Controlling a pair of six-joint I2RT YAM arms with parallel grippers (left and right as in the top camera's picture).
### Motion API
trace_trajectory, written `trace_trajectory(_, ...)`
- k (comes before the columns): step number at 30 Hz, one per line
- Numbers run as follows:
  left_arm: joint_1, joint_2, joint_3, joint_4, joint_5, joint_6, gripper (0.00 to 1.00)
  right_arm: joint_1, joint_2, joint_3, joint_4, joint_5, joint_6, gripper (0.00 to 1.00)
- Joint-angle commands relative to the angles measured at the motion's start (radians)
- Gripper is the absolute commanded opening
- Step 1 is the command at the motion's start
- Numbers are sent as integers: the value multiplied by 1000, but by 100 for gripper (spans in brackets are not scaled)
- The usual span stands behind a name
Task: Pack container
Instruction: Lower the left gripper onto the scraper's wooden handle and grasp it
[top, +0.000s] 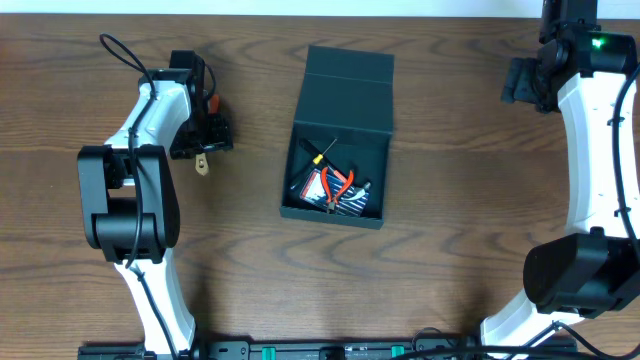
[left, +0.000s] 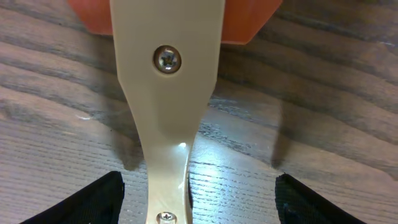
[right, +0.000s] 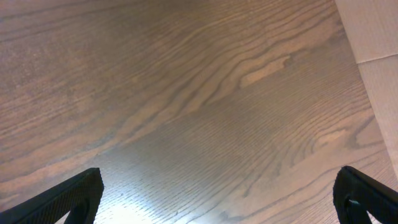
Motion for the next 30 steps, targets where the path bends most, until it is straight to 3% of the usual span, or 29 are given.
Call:
trace_trajectory(1,3,13,-8,2,6,18,76,-2,-5,14,-1,13,8,99)
trace_trajectory(30,6,13,-36,16,-9,17,73,-2,-5,14,-1,13,8,99)
